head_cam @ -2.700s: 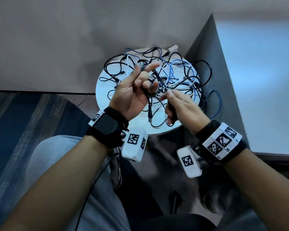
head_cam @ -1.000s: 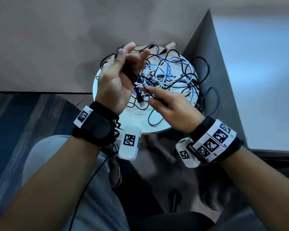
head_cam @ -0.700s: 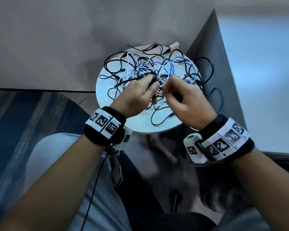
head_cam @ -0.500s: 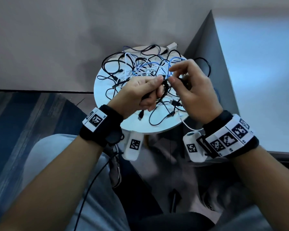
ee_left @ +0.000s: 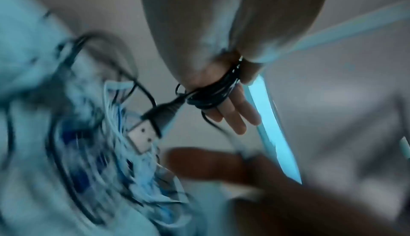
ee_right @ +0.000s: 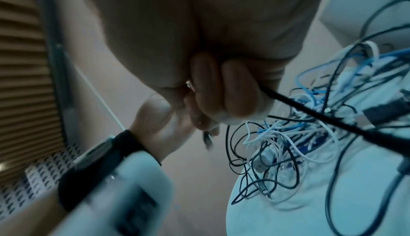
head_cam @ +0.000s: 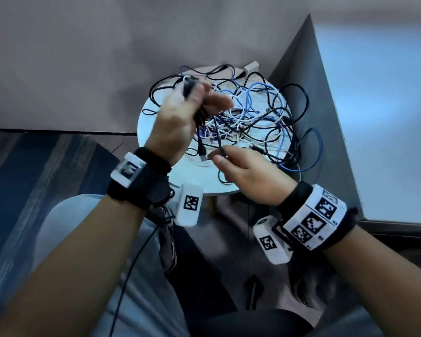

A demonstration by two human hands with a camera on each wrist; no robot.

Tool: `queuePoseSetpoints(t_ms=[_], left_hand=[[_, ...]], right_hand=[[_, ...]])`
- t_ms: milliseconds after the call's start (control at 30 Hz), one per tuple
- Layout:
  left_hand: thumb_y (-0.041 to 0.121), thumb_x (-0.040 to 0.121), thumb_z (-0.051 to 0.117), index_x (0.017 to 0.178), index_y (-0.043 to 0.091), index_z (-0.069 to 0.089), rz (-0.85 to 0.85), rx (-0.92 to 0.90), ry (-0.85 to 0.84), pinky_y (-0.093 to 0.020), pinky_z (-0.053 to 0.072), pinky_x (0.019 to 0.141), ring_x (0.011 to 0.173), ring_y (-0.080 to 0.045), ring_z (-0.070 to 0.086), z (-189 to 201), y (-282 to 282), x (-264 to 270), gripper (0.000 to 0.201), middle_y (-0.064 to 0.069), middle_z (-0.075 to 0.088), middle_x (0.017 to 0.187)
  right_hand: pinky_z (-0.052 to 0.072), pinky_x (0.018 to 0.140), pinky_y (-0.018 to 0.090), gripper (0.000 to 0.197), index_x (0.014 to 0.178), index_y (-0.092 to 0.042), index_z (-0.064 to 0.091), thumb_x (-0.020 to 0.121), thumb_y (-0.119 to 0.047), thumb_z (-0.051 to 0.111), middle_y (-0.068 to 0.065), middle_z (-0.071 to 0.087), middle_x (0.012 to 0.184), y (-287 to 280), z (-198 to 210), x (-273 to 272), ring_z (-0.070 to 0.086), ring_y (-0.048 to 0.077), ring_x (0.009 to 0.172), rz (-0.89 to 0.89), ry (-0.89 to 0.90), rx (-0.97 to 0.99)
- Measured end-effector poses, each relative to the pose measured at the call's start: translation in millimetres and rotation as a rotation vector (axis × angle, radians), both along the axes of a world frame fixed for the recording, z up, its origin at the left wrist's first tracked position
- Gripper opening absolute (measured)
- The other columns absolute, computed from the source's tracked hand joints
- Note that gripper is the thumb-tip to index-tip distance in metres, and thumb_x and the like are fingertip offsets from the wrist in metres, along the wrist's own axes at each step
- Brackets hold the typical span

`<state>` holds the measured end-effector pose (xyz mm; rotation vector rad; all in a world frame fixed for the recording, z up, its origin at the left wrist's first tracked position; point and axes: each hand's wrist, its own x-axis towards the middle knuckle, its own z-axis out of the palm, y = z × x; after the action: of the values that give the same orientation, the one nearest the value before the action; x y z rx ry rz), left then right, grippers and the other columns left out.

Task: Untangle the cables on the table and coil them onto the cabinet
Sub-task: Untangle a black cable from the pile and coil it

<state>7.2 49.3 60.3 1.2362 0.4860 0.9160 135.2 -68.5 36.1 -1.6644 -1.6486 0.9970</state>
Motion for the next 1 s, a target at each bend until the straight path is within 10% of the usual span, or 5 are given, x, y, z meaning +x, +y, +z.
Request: queuePoseSetpoints(t_ms=[100,200,500,833,1000], left_hand=[[0.021,0.107,0.042,0.099,0.012,0.049,-0.039,0.600,0.574,-0.029,0.053,0.073,0.074,-0.013,0.069,-13,-10,1,0.014,-0.002,0.072,0.082],[0.027,0.106,0.046,0.081,0.016,0.046,-0.088,0.683,0.740,-0.029,0.039,0.052,0.050,-0.008,0.051,-13,-15,0,0.027,0.006,0.054,0.058],[0.028,0.102,0.046,0.074,0.011,0.054,-0.356,-0.025,0.258,-0.034,0.030,0.050,0.037,-0.013,0.020,4,-21,6,0.034,0.007,0.027,0.044],[0.035,0.108,0.029,0.067,0.018,0.059,-0.482,-0.507,-0.086,-0.019,0.041,0.046,0.033,-0.009,0.014,2,-29,11,0.053,0.011,0.020,0.040],[0.036,0.106,0.032,0.068,0.017,0.060,-0.476,-0.542,-0.116,-0.019,0.041,0.045,0.033,-0.010,0.015,0,-28,11,0.051,0.011,0.026,0.038]], right_hand=[[0.039,0.060,0.038,0.025,0.079,-0.014,0.058,0.100,-0.027,0.056,-0.003,0.052,0.060,-2,11,0,0.049,0.017,0.061,0.012,-0.100,0.060],[0.041,0.056,0.040,0.018,0.080,-0.010,0.067,0.090,-0.021,0.056,0.005,0.059,0.060,1,24,14,0.052,0.026,0.058,-0.087,0.047,0.124],[0.032,0.052,0.015,0.007,0.099,-0.025,0.060,0.096,-0.028,0.054,-0.002,0.052,0.077,6,23,38,0.042,0.002,0.052,-0.337,0.279,0.339],[0.042,0.088,0.024,0.068,0.135,-0.028,0.054,0.090,-0.075,0.034,-0.011,0.048,0.110,3,13,20,0.051,-0.005,0.091,-0.323,0.165,0.152],[0.033,0.046,0.021,0.025,0.097,-0.011,0.056,0.101,-0.035,0.055,-0.006,0.056,0.072,5,22,19,0.044,0.014,0.053,-0.319,0.474,0.155]])
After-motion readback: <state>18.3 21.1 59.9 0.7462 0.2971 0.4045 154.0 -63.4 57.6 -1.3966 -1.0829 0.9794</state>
